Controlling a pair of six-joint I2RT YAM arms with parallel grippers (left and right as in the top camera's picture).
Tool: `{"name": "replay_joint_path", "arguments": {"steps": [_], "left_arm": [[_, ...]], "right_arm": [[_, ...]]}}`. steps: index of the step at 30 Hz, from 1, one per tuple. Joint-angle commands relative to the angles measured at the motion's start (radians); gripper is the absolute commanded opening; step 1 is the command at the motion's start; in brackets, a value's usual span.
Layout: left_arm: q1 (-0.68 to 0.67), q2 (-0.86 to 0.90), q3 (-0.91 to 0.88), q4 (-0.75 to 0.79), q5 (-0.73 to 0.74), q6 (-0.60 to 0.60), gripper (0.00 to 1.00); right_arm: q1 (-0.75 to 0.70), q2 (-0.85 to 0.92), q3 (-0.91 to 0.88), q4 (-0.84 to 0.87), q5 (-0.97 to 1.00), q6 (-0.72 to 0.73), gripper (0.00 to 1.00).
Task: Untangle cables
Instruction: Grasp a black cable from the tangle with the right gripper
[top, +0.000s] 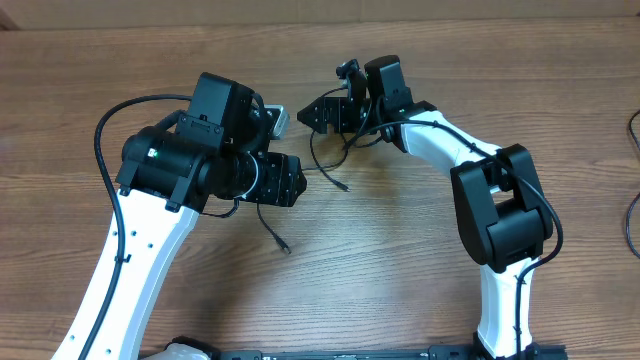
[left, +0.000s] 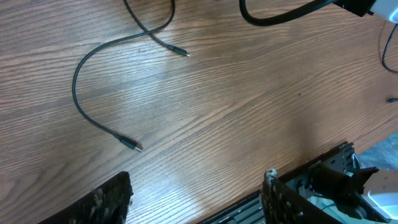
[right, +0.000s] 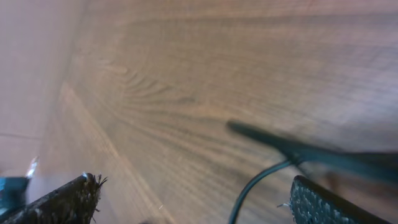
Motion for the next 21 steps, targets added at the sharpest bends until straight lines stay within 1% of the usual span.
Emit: {"name": "replay_joint_path", "arguments": {"steps": [1,3,5,8,11,12,13,14,15,16,17,19,20,21], "left_arm": [[-0.002,-0.012,0.0,0.008,0.005,0.023,0.67],[-0.002,-0.012,0.0,0.01,0.005,0.023,0.68],[-0.002,-0.012,0.0,0.01,0.005,0.023,0.69],[-0.002,-0.012,0.0,0.01,0.005,0.023,0.69],[-0.002,-0.011,0.0,0.02,0.005,0.023,0.69],[-0.002,-0.011,0.0,0.026,0.005,0.023,0.7],[-0.002,-0.011,0.0,0.034,0.005,0.023,0.7],[-0.002,-0.011,0.0,0.041,0.005,0.023,0.7],[-0.002,-0.01,0.0,0.048,0.005,0.023,0.7],[-0.002,-0.01,0.0,0.053,0.005,0.023,0.7],[-0.002,-0.01,0.0,0.058,0.005,0.023,0.7],[-0.002,-0.01,0.0,0.063,0.005,0.023,0.71],[-0.002,-0.01,0.0,0.063,0.005,0.023,0.71],[-0.002,-0.01,0.0,0.063,0.005,0.023,0.71]], "right_arm": [[-0.002,0.01,0.003,0.032,0.047,-0.034,0.96],[-0.002,0.01,0.003,0.051,0.074,-0.038,0.97],[-0.002,0.01,0.003,0.073,0.152,-0.037,1.0],[0.0,0.01,0.003,0.106,0.241,-0.034,1.0],[0.004,0.011,0.002,0.116,0.336,0.013,1.0],[0.006,0.013,0.002,0.116,0.368,0.033,0.94],[0.01,0.016,0.002,0.117,0.388,0.049,0.81],[0.015,0.022,0.002,0.121,0.395,0.055,0.73],[0.021,0.027,0.002,0.124,0.395,0.057,0.69],[0.029,0.032,0.002,0.127,0.395,0.057,0.68],[0.037,0.038,0.002,0.13,0.395,0.057,0.61],[0.051,0.043,0.002,0.135,0.397,0.057,0.31],[0.056,0.043,0.002,0.139,0.397,0.058,0.29],[0.061,0.043,0.002,0.146,0.397,0.058,0.37]]}}
